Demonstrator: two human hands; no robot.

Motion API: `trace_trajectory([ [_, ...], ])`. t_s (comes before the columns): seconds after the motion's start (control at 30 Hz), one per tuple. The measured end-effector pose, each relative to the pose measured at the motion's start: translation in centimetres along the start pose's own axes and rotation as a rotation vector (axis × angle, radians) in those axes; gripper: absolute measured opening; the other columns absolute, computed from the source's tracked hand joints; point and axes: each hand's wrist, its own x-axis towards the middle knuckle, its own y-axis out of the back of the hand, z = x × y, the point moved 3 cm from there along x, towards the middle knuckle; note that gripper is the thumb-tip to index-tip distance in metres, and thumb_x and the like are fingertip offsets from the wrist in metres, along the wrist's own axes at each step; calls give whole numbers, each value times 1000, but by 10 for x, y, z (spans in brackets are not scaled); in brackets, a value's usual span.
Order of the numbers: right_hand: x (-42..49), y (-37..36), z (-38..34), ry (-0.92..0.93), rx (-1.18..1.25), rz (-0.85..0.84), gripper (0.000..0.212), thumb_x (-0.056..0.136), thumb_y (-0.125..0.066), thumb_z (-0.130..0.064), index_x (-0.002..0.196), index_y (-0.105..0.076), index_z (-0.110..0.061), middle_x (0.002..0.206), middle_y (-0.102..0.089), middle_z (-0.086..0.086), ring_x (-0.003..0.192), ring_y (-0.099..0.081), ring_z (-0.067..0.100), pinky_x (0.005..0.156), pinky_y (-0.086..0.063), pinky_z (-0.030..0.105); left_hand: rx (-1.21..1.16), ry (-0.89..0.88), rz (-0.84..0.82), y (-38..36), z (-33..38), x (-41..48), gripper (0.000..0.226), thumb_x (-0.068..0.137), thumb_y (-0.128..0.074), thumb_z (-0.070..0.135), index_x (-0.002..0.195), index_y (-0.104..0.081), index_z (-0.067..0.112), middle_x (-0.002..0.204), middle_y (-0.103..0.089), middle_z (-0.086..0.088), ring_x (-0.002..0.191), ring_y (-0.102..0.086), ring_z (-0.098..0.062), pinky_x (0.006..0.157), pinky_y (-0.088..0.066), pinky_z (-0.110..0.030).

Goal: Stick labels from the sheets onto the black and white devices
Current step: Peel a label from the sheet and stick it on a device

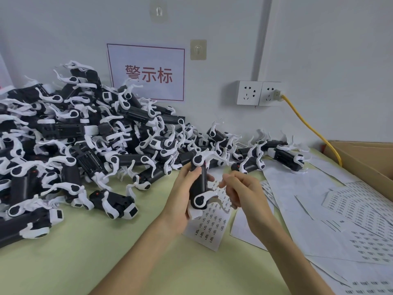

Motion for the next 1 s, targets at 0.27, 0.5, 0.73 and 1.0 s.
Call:
trace_trajectory([
  [0.27, 2, 1, 3, -13, -6, 24, 33, 99, -58, -17, 69, -63, -4, 53, -40, 5, 49, -33, 14, 50, -33, 24, 77, 153, -66, -7, 2, -10, 40, 105, -39, 36, 119, -61, 6, 89, -71, -9, 70, -70, -20, 51, -48, -24],
  [0.5, 3, 4, 4, -13, 0, 38, 31, 98, -58, -18, 74, -63, 0, 53, -39, 5, 49, -33, 15, 50, -32, 24, 72, 169, -53, -9, 4, -10, 41, 105, -37, 35, 103, -65, 5, 81, -68, -9, 63, -64, -19, 51, -49, -24],
  [0.73, 3, 4, 4, -29, 8, 42, 31, 99, -58, -18, 69, -65, -10, 54, -40, 4, 50, -34, 15, 50, -33, 22, -282, 179, -141, -12, 4, -10, 43, 89, -55, 46, 108, -65, 8, 88, -63, -8, 67, -61, -21, 62, -58, -32],
  [1.0, 2, 4, 4, -32, 9, 38, 31, 99, -59, -19, 70, -65, -10, 53, -42, 3, 48, -34, 14, 50, -34, 23, -187, 140, -77, -4, -1, -3, 47, 88, -58, 44, 114, -61, 4, 89, -65, -7, 67, -63, -19, 69, -58, -33],
])
